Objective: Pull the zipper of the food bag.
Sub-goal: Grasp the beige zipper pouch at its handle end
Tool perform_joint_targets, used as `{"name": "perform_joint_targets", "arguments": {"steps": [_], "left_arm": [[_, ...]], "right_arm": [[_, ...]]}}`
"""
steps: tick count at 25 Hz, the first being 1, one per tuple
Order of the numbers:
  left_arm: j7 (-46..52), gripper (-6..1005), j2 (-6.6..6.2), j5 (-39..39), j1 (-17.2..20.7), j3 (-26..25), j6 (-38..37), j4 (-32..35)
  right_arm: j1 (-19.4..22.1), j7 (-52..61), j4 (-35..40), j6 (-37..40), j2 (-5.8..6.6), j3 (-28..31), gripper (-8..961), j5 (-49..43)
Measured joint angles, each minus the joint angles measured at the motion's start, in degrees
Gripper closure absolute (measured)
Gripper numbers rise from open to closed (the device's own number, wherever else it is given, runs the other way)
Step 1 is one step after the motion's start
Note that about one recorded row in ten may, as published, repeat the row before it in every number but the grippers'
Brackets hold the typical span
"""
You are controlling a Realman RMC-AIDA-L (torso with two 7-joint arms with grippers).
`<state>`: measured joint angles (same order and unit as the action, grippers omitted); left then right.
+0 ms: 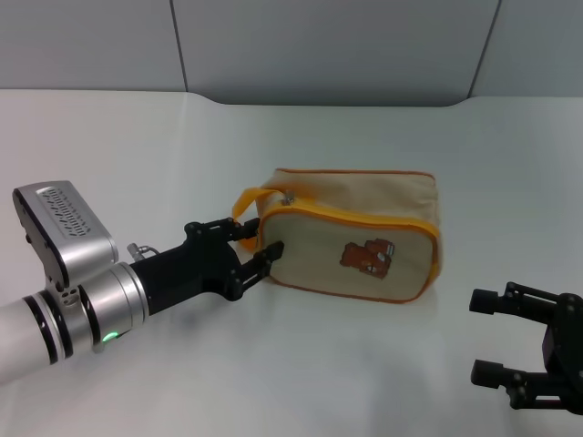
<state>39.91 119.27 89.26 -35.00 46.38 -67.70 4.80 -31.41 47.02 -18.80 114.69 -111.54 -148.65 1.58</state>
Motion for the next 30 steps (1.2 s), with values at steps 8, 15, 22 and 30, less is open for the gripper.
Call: {"name": "perform_joint_targets", "arguments": {"steps": [8, 15, 22, 30], "left_arm": [[-0.92, 632, 0.0, -1.97, 0.91, -0.96, -1.59, -0.2], [-4.43, 846, 0.0, -2.99, 1.75, -1.36, -4.12, -0.9], [-4.55, 858, -0.04, -3.32, 2.64, -1.33, -9.47, 0.31], [-4.59, 867, -0.41, -3.02, 5.09, -0.79, -17.5, 9.24]], "right_arm": [[0.19, -0.3, 0.16, -0.02, 0.0, 0.11, 108, 0.0], [0.3, -0.32, 0.26, -0.07, 0.0, 0.12, 108, 0.0], [0.64, -0.42, 0.05, 0.69, 0.0, 0.22, 108, 1.84], [6.61, -3.73, 0.01, 2.57, -2.01, 0.32, 107, 26.39]]}}
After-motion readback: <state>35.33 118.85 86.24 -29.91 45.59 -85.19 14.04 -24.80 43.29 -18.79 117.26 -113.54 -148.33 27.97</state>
